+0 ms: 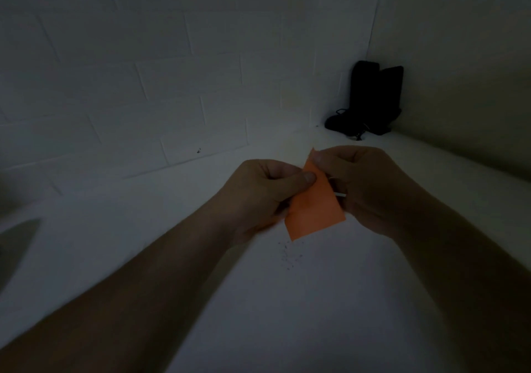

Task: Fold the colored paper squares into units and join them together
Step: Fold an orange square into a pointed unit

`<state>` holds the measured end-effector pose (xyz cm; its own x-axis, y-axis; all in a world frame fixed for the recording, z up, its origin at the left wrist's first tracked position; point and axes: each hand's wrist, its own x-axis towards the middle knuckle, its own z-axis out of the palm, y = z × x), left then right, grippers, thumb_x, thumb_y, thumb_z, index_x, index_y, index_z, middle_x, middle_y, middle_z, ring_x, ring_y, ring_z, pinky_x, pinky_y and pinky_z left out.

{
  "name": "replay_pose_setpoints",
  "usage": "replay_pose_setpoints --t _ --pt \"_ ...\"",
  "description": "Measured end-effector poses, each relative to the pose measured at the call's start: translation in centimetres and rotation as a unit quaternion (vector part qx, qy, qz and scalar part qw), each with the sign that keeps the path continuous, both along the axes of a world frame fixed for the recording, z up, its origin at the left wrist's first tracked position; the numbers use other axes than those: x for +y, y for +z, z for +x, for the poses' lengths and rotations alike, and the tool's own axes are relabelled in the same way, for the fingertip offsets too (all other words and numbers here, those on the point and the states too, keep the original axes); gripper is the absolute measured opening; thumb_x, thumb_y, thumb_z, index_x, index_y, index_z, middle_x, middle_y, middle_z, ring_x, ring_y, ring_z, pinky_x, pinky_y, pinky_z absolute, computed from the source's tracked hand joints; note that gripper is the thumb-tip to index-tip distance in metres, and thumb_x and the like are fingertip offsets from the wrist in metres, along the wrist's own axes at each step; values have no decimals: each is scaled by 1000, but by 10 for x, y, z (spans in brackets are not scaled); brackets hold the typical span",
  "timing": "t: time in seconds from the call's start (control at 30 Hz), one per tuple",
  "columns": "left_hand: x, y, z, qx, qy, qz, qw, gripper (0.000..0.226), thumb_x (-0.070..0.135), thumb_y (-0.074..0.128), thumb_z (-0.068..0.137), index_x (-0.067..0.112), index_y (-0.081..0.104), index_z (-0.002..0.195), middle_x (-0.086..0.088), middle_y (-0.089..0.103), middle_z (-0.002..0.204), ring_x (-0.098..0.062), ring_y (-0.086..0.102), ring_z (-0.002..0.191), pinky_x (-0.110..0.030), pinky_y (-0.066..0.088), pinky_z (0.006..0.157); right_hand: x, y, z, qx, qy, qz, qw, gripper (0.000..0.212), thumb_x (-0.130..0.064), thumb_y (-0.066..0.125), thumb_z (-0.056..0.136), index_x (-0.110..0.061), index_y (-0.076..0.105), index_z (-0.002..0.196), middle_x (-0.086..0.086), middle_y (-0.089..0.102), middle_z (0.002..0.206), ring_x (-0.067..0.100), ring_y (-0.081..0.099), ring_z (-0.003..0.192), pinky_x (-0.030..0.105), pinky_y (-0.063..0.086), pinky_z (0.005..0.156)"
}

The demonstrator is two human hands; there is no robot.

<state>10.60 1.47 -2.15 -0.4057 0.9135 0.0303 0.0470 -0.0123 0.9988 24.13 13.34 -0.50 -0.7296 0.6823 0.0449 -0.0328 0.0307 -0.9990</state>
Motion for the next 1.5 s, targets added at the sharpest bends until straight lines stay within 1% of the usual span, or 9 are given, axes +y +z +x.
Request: replay_pose_setpoints --t 0.13,0.33,0.5,0.63,0.7,0.83,1.1,1.37,1.5 --pt "0 1 -6 7 39 27 999 16 19 74 93 4 79 95 -18 78 93 -33 76 86 -47 64 82 7 3 7 -21 59 -27 998 19 -16 65 93 -1 70 104 18 76 97 32 75 89 44 61 72" --pt "-1 4 -8 13 53 20 998 19 20 73 94 3 79 100 -17 79 96 -37 76 94 -50 62 89 9 -2 4 -19 23 -9 1000 12 -2 70 88 1 71 100 18 76 95 31 76 87 40 59 72" --pt "-5 6 -12 18 10 -23 1000 27 28 69 96 5 78 108 -15 79 101 -34 75 98 -39 62 86 14 -1 4 -13 -10 -2 1000 7 -4 70 88 -4 73 94 15 76 92 27 76 84 36 61 70" --pt "-4 6 -13 16 22 -31 999 27 25 73 93 0 77 105 -19 78 102 -42 73 102 -51 60 93 16 -3 3 -15 -11 -20 1000 9 -4 72 85 -3 73 94 15 77 93 27 76 85 34 61 68" --pt "-4 7 -12 10 26 -31 999 26 25 73 93 0 78 101 -19 78 98 -40 74 96 -47 63 87 17 -3 2 -17 -14 -19 1000 8 -4 72 85 -5 73 94 15 77 93 27 76 87 37 62 73" --pt "-5 7 -13 9 9 -41 999 23 24 73 93 2 78 87 -13 75 79 -15 70 65 -22 56 58 20 -3 4 -4 -27 -16 999 6 -3 69 88 -7 73 91 12 77 89 23 76 82 32 61 68" --pt "-4 7 -15 18 15 -39 999 25 24 73 92 0 78 96 -18 78 93 -23 74 81 -28 62 71 23 -3 4 -5 -41 -12 999 7 -4 68 90 -9 73 93 9 77 90 23 76 83 33 61 70" --pt "-6 10 -18 34 21 -43 998 21 19 74 91 -1 78 99 -19 78 91 -19 72 75 -26 63 72 26 -4 3 -7 -58 0 998 8 -6 67 91 -10 72 95 11 73 101 26 72 95 40 60 83" --pt "-8 12 -18 44 13 -49 998 8 15 74 90 9 79 90 -11 78 80 -16 73 71 -29 64 73 28 -5 3 -3 -60 0 998 8 -7 67 91 -10 73 96 11 74 102 27 72 98 43 59 87"
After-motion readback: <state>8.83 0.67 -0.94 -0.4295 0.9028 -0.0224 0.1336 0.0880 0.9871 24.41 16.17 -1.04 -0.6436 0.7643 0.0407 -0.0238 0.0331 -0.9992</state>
